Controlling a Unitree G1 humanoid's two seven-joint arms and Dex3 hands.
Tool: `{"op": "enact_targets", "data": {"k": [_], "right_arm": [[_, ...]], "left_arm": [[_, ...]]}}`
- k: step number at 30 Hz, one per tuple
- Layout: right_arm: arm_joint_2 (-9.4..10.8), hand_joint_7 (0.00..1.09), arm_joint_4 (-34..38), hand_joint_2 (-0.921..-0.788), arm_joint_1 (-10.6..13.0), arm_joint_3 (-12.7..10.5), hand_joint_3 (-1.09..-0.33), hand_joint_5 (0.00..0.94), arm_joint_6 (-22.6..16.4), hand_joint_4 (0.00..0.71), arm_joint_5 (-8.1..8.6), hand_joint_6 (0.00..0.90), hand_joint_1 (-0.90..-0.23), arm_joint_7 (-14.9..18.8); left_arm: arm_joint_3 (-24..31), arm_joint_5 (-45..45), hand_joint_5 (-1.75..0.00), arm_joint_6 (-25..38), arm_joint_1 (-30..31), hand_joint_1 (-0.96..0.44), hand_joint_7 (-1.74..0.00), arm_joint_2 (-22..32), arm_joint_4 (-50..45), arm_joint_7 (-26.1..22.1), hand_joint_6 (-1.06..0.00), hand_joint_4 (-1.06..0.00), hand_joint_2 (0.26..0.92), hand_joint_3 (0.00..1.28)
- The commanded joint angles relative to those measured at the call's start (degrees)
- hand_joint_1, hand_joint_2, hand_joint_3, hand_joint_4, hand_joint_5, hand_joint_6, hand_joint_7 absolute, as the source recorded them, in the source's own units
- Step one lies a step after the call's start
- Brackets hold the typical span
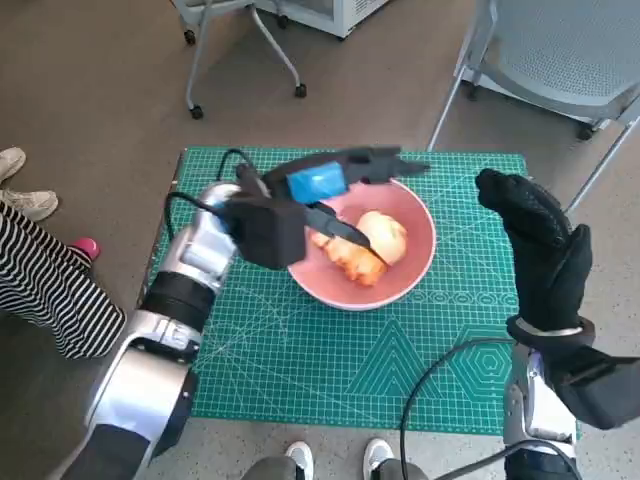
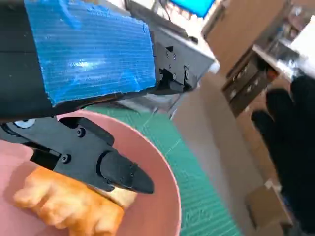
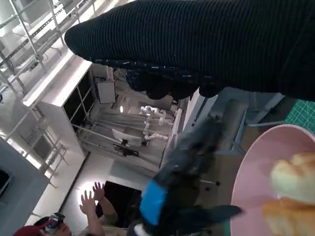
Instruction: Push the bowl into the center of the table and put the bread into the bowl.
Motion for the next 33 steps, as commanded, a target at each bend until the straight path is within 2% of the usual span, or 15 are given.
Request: {"op": "enact_targets", "data": {"k": [1,2,4,5,7,10,13,16,20,28,33], "right_arm": [[0.5,0.6,0.1,-0.921,0.7,-0.1,-0.707,0.006,0.5,0.228,0.48,0.074,-0.683,-0.4],[0.5,0.6,0.1,-0.921,0.7,-0.1,-0.707,0.006,0.5,0.228,0.48,0.074,-0.683,-0.4],[0.5,0.6,-0.7,-0.921,0.2,-0.2,-0.707,0.006,1.1,0.229,0.71,0.076,-0.684,-0.7],[0.6,0.6,-1.3,-0.921,-0.3,-0.3,-0.706,0.006,1.6,0.23,0.82,0.08,-0.685,-1.1],[1.2,0.6,-1.8,-0.921,-2.1,0.0,-0.702,0.007,2.0,0.232,-0.05,0.089,-0.68,-2.3],[1.6,0.59,-1.5,-0.921,-3.3,0.4,-0.699,0.005,2.0,0.23,-0.91,0.096,-0.674,-3.1],[1.9,0.59,-0.7,-0.921,-4.7,0.8,-0.698,0.003,1.8,0.227,-1.47,0.1,-0.672,-3.5],[2.1,0.58,-0.4,-0.921,-5.4,1.2,-0.697,0.002,1.6,0.225,-1.71,0.101,-0.674,-3.6],[2.3,0.58,0.4,-0.921,-6.2,1.6,-0.696,0.001,1.4,0.224,-1.66,0.101,-0.679,-3.5],[2.7,0.57,1.5,-0.921,-7.3,1.8,-0.695,0.001,1.1,0.224,-1.07,0.104,-0.686,-3.3],[2.9,0.57,2.1,-0.921,-8.1,1.9,-0.695,0.001,1.1,0.225,-1.15,0.106,-0.686,-3.7]], "left_arm": [[0.5,-1.0,0.0,-0.7,0.8,-0.53,0.0,0.0,0.6,-0.9,-0.19,0.0,0.921,0.03],[0.6,-0.9,0.0,-0.7,0.8,-0.53,0.0,0.0,0.6,-0.9,-0.19,0.0,0.921,0.03],[5.3,-7.6,0.0,-0.4,2.4,-0.54,0.0,0.3,-1.5,-3.3,-0.19,0.0,0.921,0.05],[8.9,-13.1,0.0,0.8,3.9,-0.57,0.0,0.1,-3.6,-5.1,-0.19,0.0,0.921,0.11],[15.7,-24.7,0.0,6.0,8.4,-0.65,-0.01,-1.9,-11.4,-6.1,-0.19,-0.01,0.921,0.32],[18.4,-30.8,-0.02,9.9,12.0,-0.69,-0.03,-4.0,-18.2,-5.1,-0.22,-0.04,0.921,0.47],[19.7,-35.8,-0.02,12.6,15.8,-0.71,-0.04,-7.1,-24.5,-3.2,-0.23,-0.04,0.921,0.55],[20.3,-38.2,-0.03,13.7,17.5,-0.72,-0.35,-8.7,-27.1,-2.8,-0.07,-0.02,0.921,0.59],[20.4,-38.5,-0.04,14.0,18.9,-0.71,-0.45,-8.8,-29.4,-3.1,-0.02,-0.01,0.921,0.6],[20.4,-37.5,-0.05,15.3,20.6,-0.71,-0.46,-8.6,-32.2,-3.0,0.0,0.0,0.921,0.61],[20.5,-37.3,-0.04,14.7,21.4,-0.71,-0.38,-9.2,-32.8,-2.8,0.0,0.0,0.921,0.62]]}}
